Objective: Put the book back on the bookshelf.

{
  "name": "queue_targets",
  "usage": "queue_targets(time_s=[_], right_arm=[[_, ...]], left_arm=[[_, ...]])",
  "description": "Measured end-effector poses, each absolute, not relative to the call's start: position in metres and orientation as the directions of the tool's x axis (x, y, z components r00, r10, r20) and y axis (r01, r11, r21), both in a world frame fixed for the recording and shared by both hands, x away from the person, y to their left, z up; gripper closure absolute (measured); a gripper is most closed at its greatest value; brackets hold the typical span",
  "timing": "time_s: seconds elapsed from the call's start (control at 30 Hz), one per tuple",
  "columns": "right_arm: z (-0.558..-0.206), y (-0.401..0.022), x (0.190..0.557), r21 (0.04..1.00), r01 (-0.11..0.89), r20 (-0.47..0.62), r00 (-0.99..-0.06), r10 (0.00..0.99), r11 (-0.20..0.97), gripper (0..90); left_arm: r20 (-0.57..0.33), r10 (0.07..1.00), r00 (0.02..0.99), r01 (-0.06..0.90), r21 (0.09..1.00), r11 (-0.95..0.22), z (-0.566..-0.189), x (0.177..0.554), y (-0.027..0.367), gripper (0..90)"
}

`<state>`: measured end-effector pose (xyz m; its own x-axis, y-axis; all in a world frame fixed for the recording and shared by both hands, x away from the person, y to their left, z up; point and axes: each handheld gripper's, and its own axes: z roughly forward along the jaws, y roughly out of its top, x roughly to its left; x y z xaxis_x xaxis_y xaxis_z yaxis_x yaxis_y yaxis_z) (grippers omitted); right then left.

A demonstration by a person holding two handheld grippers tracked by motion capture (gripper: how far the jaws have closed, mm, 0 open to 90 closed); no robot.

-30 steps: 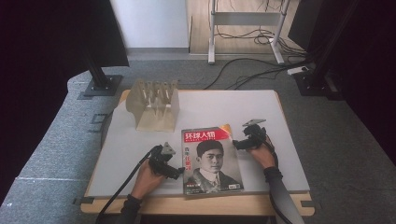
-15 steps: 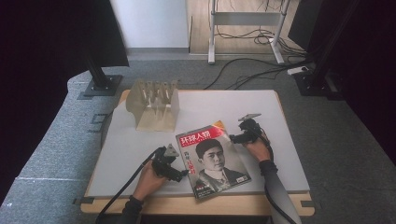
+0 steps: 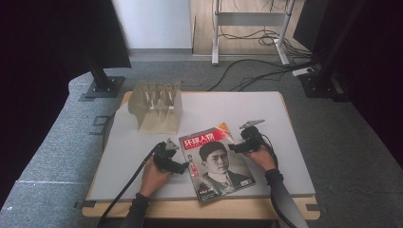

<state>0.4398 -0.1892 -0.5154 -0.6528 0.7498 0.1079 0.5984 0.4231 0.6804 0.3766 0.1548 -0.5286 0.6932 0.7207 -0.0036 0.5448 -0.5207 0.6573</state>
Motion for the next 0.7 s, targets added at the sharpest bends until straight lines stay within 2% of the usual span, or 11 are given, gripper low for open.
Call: queue_targets(time_s=[0.17, 0.33, 0.43, 0.53, 0.7], right_arm=[[-0.522, -0.183, 0.441, 0.684, 0.619, 0.174, -0.652, 0.738, 0.386, 19.5], [-0.522, -0.171, 0.446, 0.692, 0.610, 0.189, -0.669, 0.719, 0.386, 22.5], [-0.522, -0.164, 0.447, 0.686, 0.609, 0.161, -0.661, 0.733, 0.399, 21.9], [-0.521, -0.167, 0.446, 0.683, 0.626, 0.179, -0.643, 0.745, 0.377, 26.7], [-0.521, -0.181, 0.441, 0.679, 0.666, 0.269, -0.617, 0.740, 0.308, 34.1]], left_arm=[[-0.005, 0.721, 0.692, 0.546, 0.657, -0.520, -0.529, 0.377, 0.155, 0.0], [-0.005, 0.723, 0.691, 0.547, 0.657, -0.519, -0.529, 0.377, 0.155, 0.0], [-0.005, 0.723, 0.691, 0.547, 0.657, -0.519, -0.529, 0.377, 0.155, 0.0], [-0.005, 0.723, 0.691, 0.548, 0.657, -0.518, -0.529, 0.377, 0.155, 0.0], [-0.005, 0.724, 0.690, 0.548, 0.657, -0.518, -0.529, 0.377, 0.154, 0.0]])
